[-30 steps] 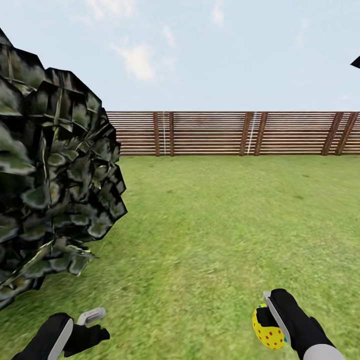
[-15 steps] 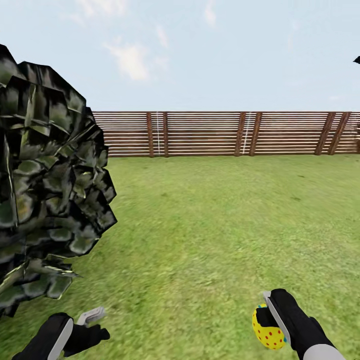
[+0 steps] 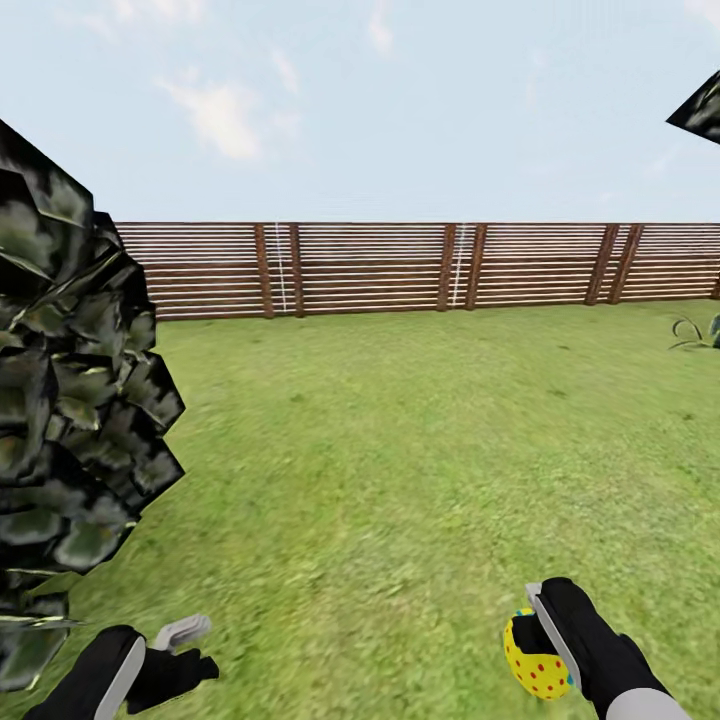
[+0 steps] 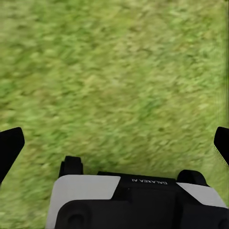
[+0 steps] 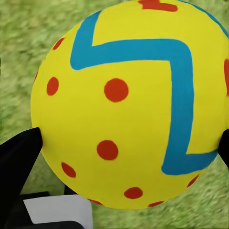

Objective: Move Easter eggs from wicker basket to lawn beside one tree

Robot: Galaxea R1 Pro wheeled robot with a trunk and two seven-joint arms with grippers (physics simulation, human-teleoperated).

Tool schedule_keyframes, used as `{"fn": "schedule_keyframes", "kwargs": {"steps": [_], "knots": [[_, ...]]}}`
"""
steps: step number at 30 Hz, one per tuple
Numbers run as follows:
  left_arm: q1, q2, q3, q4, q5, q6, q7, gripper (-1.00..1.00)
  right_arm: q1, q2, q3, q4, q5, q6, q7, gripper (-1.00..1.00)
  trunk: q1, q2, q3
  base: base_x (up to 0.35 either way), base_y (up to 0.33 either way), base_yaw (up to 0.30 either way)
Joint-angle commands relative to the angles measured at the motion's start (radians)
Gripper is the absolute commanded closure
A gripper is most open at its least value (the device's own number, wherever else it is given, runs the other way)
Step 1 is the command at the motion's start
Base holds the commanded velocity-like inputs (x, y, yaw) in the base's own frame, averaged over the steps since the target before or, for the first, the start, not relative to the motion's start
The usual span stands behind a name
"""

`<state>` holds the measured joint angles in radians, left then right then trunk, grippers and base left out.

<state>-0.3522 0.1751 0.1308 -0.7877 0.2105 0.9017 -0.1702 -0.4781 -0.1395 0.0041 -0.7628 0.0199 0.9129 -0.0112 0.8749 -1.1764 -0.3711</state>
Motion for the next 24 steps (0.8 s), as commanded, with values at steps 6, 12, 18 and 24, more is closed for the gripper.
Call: {"fn": "schedule_keyframes", "kwargs": {"steps": [6,12,18,24], "knots": [[-0.001,0.000,0.003,-0.001,-0.002,0.005,-0.005,-1.00,-0.001,0.000,0.000,-0.001,0.002,0.004,-0.001,1.00,0.001,-0.001,-0.001,0.336,0.000,-0.001],[-0.001,-0.001,0.003,-0.001,-0.002,0.005,-0.005,-1.00,-0.001,0.000,0.000,-0.001,0.002,0.004,-0.001,1.00,0.001,-0.001,-0.001,0.337,0.000,0.000],[-0.001,0.000,0.004,-0.001,-0.002,0.005,-0.005,-1.00,-0.001,0.000,0.000,-0.002,0.002,0.005,-0.001,1.00,0.001,-0.001,-0.001,0.337,0.067,0.000],[-0.001,0.000,0.004,-0.001,-0.002,0.005,-0.005,-1.00,-0.001,0.000,0.000,-0.002,0.002,0.006,-0.001,1.00,0.001,-0.001,-0.001,0.337,0.140,0.000]]}}
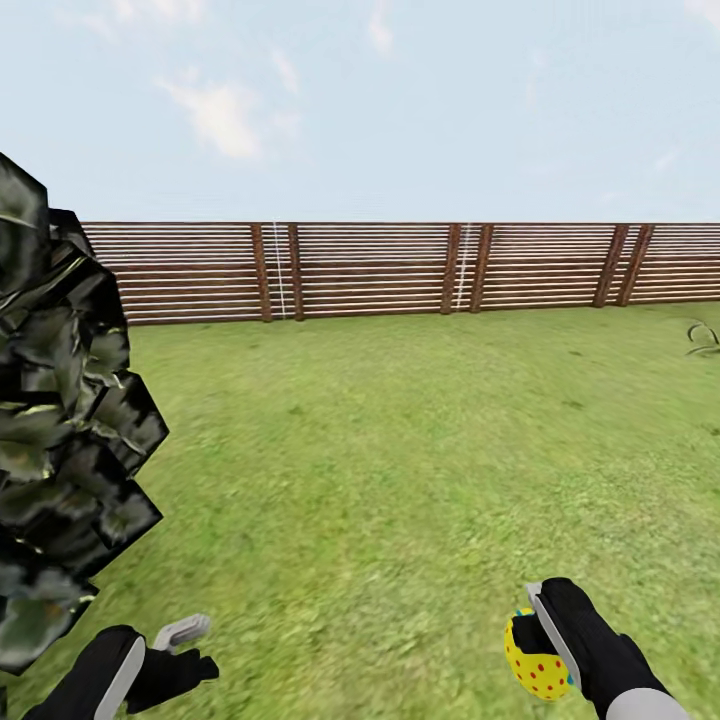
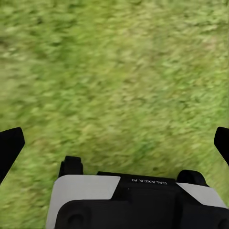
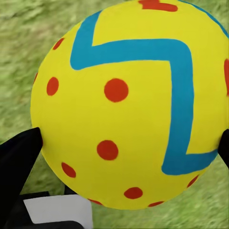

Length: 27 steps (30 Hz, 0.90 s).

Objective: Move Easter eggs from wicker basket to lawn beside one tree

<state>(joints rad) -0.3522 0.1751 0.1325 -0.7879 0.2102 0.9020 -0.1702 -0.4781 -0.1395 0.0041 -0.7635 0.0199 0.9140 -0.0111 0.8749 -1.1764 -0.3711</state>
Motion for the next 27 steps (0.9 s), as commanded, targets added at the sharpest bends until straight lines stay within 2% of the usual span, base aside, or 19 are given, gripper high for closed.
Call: {"fn": "schedule_keyframes", "kwargs": {"steps": [1,23,27], "knots": [[-0.001,0.000,0.002,-0.001,-0.002,0.005,-0.005,-1.00,-0.001,0.000,0.000,-0.001,0.002,0.004,-0.001,1.00,0.001,-0.001,-0.001,0.337,0.141,0.000],[-0.001,0.000,0.003,-0.001,-0.002,0.006,-0.004,-1.00,-0.001,-0.002,0.000,-0.001,0.002,0.003,-0.001,1.00,0.001,-0.001,-0.001,0.337,0.120,-0.001],[-0.001,0.000,0.003,0.000,-0.003,0.005,-0.005,-1.00,-0.001,0.000,0.001,0.000,0.002,0.006,0.002,1.00,0.001,-0.001,-0.002,0.337,0.083,-0.210]]}}
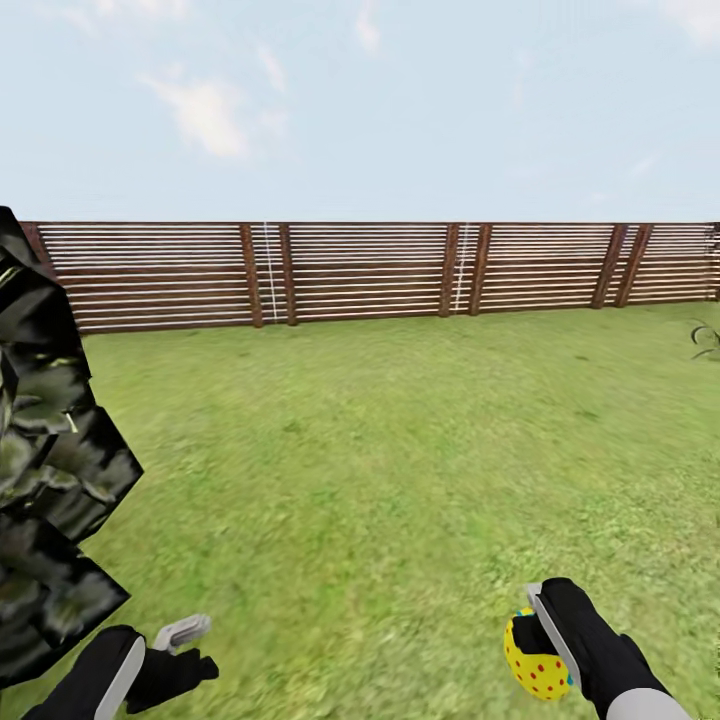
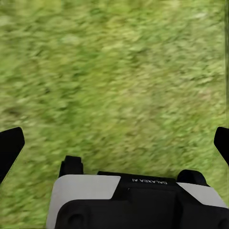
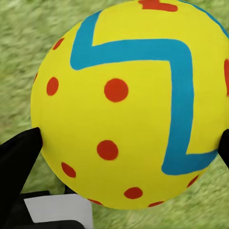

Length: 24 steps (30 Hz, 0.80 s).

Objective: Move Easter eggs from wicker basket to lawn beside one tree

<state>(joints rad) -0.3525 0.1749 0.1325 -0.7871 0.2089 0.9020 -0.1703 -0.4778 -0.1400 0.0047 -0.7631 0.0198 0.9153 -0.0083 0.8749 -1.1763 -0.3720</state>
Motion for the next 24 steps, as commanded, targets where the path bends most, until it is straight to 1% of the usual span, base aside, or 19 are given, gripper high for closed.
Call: {"fn": "schedule_keyframes", "kwargs": {"steps": [1,24], "knots": [[0.000,0.000,0.002,-0.001,-0.001,0.005,-0.004,-1.00,-0.001,0.000,0.001,-0.001,0.002,0.005,-0.001,1.00,0.001,-0.001,-0.001,0.337,0.082,-0.271],[0.000,0.000,0.002,-0.001,0.000,0.004,-0.003,-1.00,-0.001,0.002,0.001,-0.001,0.002,0.005,0.000,1.00,0.001,-0.001,-0.001,0.337,0.082,-0.276]]}}
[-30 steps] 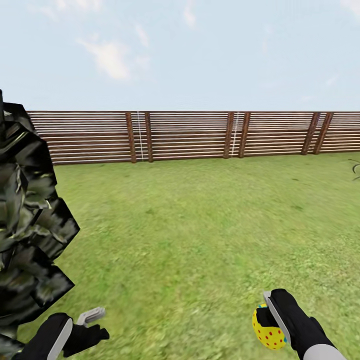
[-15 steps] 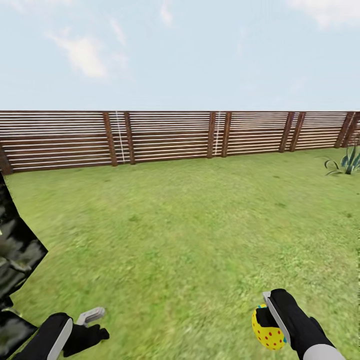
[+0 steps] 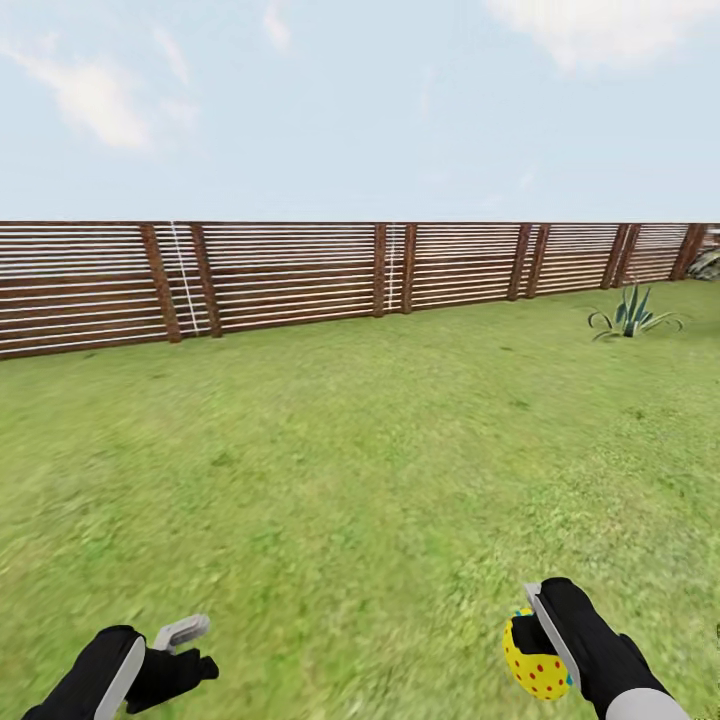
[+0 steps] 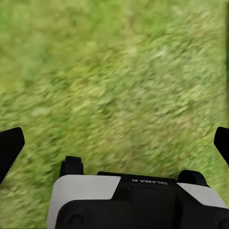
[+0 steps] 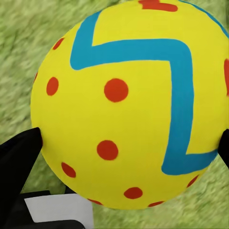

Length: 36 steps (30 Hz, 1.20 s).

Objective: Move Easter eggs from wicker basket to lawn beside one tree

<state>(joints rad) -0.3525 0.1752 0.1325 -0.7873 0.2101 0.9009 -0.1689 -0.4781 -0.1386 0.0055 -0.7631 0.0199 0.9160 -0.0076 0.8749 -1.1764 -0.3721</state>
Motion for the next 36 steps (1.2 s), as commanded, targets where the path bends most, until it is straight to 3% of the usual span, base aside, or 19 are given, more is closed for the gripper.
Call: {"fn": "schedule_keyframes", "kwargs": {"steps": [1,12,36], "knots": [[0.000,0.000,0.003,0.000,-0.001,0.004,-0.004,-1.00,-0.001,0.000,0.001,-0.001,0.002,0.004,-0.001,1.00,0.001,-0.001,-0.001,0.337,0.077,-0.276],[0.000,0.000,0.003,0.000,-0.001,0.006,-0.004,-1.00,-0.001,0.000,0.001,-0.001,0.002,0.003,-0.002,1.00,0.001,-0.001,-0.001,0.337,0.069,-0.269],[0.000,0.000,0.003,0.000,-0.002,0.006,-0.004,-1.00,-0.001,-0.001,0.001,-0.001,0.001,0.003,-0.003,1.00,0.001,-0.001,-0.002,0.337,0.136,-0.008]]}}
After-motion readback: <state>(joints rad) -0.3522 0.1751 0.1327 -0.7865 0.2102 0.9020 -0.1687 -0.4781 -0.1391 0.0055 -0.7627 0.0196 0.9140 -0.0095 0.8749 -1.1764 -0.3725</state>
